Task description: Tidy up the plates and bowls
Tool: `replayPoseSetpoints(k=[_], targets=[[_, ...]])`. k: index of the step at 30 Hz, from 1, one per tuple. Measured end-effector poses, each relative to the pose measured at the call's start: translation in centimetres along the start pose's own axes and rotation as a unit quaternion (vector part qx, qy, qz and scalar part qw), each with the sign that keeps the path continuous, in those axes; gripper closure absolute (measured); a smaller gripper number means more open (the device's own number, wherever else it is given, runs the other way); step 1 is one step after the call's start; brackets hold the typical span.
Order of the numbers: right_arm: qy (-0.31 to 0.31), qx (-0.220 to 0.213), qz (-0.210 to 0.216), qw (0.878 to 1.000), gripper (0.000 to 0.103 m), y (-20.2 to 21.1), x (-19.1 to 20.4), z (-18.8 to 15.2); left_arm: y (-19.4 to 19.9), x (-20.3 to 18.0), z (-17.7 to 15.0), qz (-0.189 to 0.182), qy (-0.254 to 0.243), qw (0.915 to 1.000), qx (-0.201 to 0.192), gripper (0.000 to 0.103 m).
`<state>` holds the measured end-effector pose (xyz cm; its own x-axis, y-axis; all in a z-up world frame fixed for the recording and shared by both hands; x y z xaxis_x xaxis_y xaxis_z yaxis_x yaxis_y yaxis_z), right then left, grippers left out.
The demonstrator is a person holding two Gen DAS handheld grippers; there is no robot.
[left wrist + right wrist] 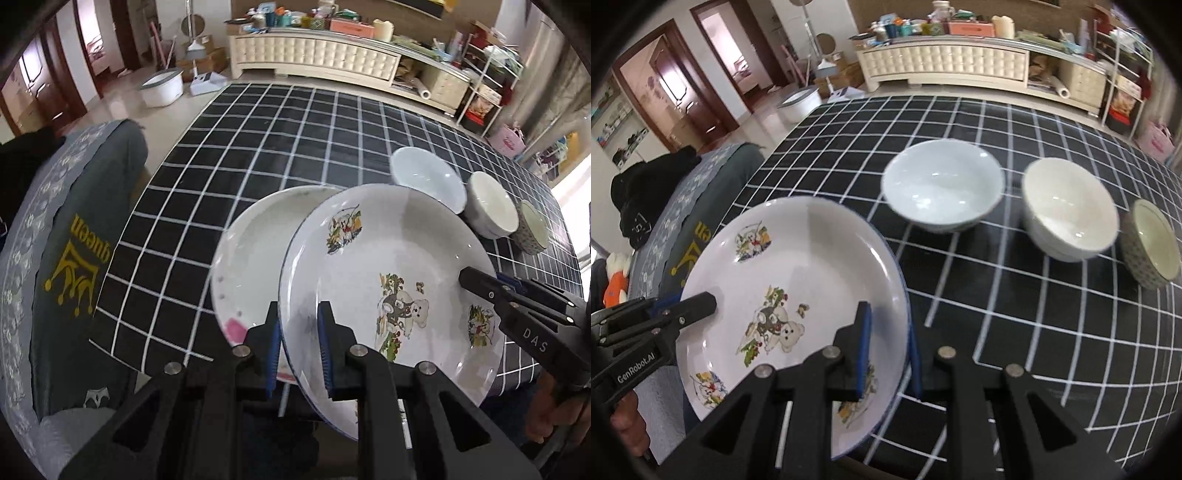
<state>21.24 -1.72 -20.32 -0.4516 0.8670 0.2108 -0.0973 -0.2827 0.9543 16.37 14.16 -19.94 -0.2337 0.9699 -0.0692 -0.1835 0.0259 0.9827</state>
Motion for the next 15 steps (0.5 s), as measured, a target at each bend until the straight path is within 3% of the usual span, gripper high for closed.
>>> replayPoseSetpoints(k=[15], targets=[[0.027,0.024,-0.024,0.999,0.083,-2.5,2.5,1.0,-4.0,3.5,-0.3,-0.023,0.044,0.9982,0.035,0.086]])
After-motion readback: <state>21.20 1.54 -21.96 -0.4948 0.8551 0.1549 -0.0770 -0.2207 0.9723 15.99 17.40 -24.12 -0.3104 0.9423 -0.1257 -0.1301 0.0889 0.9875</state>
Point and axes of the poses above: each gripper's, at about its wrist camera, not at the fingertips, and y roughly against the way its jaws point, x to its left, z to its top, the point moved 6 cm from there along -y, roughly the way its jaws point, and after that the axes turned 15 degrees about x, right-handed, at the moved point
